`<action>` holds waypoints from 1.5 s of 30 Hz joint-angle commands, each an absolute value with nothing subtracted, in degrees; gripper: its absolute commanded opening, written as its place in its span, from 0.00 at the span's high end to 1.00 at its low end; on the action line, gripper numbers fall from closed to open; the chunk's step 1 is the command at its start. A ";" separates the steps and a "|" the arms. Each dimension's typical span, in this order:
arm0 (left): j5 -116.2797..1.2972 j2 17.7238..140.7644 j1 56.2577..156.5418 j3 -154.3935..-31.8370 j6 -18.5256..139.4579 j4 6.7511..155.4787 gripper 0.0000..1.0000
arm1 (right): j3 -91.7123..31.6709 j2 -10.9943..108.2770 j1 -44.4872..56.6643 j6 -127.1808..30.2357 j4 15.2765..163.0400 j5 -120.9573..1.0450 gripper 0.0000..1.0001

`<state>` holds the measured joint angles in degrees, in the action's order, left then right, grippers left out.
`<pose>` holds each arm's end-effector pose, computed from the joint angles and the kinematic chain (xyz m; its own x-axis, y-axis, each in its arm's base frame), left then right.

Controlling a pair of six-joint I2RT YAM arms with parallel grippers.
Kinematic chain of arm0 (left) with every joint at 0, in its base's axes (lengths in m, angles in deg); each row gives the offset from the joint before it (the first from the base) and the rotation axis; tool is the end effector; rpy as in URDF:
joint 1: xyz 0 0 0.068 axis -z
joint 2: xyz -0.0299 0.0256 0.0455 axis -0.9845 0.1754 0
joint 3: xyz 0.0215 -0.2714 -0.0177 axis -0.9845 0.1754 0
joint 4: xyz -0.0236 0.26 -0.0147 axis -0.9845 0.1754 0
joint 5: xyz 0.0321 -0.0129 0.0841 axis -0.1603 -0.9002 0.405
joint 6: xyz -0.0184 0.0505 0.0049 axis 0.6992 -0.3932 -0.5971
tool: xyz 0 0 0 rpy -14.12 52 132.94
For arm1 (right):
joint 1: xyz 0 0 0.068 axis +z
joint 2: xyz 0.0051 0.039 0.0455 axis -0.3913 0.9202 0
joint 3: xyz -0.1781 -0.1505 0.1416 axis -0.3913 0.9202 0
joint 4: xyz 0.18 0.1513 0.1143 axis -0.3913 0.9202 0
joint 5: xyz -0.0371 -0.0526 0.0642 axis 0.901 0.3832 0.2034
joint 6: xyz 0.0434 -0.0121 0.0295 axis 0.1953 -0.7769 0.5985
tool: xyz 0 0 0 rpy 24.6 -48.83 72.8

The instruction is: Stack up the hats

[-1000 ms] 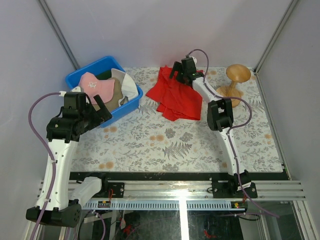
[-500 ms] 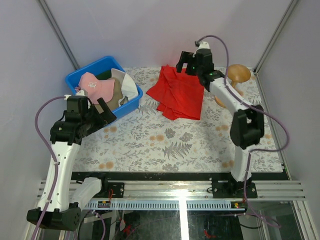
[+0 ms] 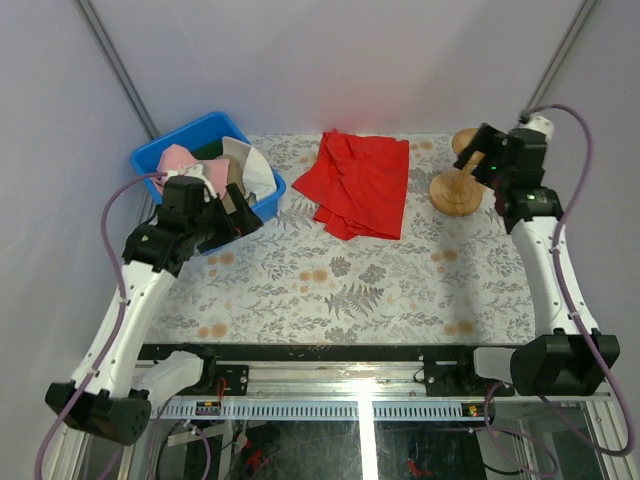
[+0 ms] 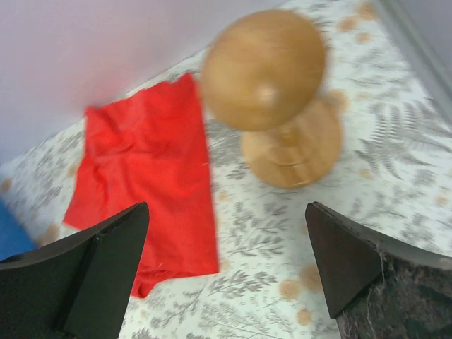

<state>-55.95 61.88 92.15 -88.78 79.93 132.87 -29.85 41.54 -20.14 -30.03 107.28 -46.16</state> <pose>0.1901 -0.0455 0.3682 -0.6906 -0.3741 -0.6189 -0.0672 0.8853 -0.4601 0.2947 0.0111 0.4013 -0.2454 0.4124 -0.8773 0.1733 0.9091 0.3788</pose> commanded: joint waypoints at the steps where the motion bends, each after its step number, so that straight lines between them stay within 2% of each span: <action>1: -50.81 65.94 98.42 -92.05 80.96 127.04 0.04 | -29.33 38.85 -27.38 -26.10 111.26 -46.24 0.01; 5: -47.89 69.16 103.43 -93.64 83.34 125.49 0.04 | -28.73 38.83 -31.39 -22.10 113.11 -45.70 0.01; 8: -47.03 70.54 104.52 -94.38 83.82 125.14 0.04 | -25.69 39.86 -38.06 -14.98 113.67 -48.21 0.01; 12: -45.57 70.65 104.60 -95.15 82.60 125.22 0.03 | -20.65 42.66 -45.49 -7.57 109.95 -54.65 0.00; 16: -44.53 70.61 104.60 -95.07 81.55 125.29 0.02 | -17.74 48.62 -49.29 -4.54 100.99 -62.21 0.04; 19: -45.14 71.57 104.58 -94.49 81.73 125.18 0.02 | -21.85 57.68 -49.41 -5.44 98.81 -72.15 0.08; 22: -45.66 72.99 104.54 -94.17 81.68 124.98 0.01 | -26.47 66.71 -49.41 -7.05 99.23 -76.64 0.18; 33: -45.55 76.47 104.57 -94.17 80.44 124.58 0.01 | -36.97 83.40 -48.90 -10.02 91.85 -76.33 0.29; 42: -43.91 76.63 104.56 -93.41 79.95 126.47 0.01 | -56.48 100.17 -46.84 -11.39 95.40 -77.01 0.42; 45: -43.42 76.73 104.58 -93.51 79.83 127.17 0.01 | -63.80 105.77 -45.50 -11.06 97.33 -77.77 0.43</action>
<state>-45.59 76.74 104.30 -93.26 81.01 127.69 -54.92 101.10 -47.84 -10.73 95.85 -74.82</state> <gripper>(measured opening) 0.987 0.578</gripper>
